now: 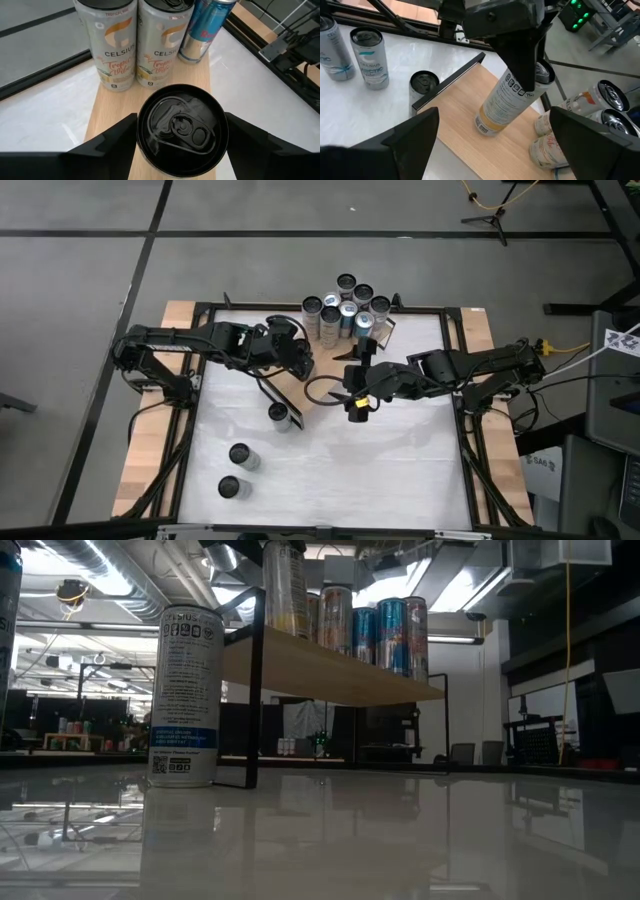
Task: Place canned beverage on shelf
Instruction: Put the white-yellow soda can on the shelf aligned with the other white-yellow soda cans
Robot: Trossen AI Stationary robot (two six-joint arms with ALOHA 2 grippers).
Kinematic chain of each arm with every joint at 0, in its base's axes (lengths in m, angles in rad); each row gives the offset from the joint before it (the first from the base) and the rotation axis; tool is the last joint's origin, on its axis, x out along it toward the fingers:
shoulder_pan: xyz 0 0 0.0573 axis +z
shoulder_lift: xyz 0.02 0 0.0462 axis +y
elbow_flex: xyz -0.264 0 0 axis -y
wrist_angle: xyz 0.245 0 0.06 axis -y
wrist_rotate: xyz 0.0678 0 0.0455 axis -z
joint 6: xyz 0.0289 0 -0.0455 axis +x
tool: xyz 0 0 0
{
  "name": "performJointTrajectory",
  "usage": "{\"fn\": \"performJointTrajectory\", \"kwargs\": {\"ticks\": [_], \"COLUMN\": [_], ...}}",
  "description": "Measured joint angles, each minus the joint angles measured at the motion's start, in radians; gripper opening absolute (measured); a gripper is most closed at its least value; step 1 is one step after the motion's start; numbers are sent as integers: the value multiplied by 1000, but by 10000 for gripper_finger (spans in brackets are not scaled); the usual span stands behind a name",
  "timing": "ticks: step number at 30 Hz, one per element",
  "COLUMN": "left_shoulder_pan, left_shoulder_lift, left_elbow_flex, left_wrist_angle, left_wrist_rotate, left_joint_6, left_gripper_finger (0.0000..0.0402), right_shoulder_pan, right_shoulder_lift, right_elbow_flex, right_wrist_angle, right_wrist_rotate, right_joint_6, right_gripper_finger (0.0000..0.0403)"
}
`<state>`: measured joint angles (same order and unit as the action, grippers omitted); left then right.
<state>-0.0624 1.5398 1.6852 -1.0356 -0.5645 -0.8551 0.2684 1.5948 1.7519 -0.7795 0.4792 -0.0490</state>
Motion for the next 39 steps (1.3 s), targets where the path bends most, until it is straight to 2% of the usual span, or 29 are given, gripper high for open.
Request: {"fn": "performJointTrajectory", "kwargs": {"ticks": [21, 34, 39], "left_shoulder_pan": [0, 0, 0], "left_shoulder_lift": [-3, -44, -105], "left_elbow_flex": [1, 1, 2], "left_wrist_angle": [4, 45, 48], "left_wrist_rotate": [-1, 0, -6], "left_joint_6": [8, 99, 142], "left_gripper_finger": [310, 314, 314], "right_shoulder_pan": [0, -41, -100], "right_shoulder_lift": [0, 0, 3], "right_elbow_flex": [0, 0, 0], "right_wrist_angle": [2, 159, 197], "right_wrist_rotate": [0, 7, 0], "right_joint_6": [0, 25, 116], "right_gripper_finger": [376, 376, 376]}}
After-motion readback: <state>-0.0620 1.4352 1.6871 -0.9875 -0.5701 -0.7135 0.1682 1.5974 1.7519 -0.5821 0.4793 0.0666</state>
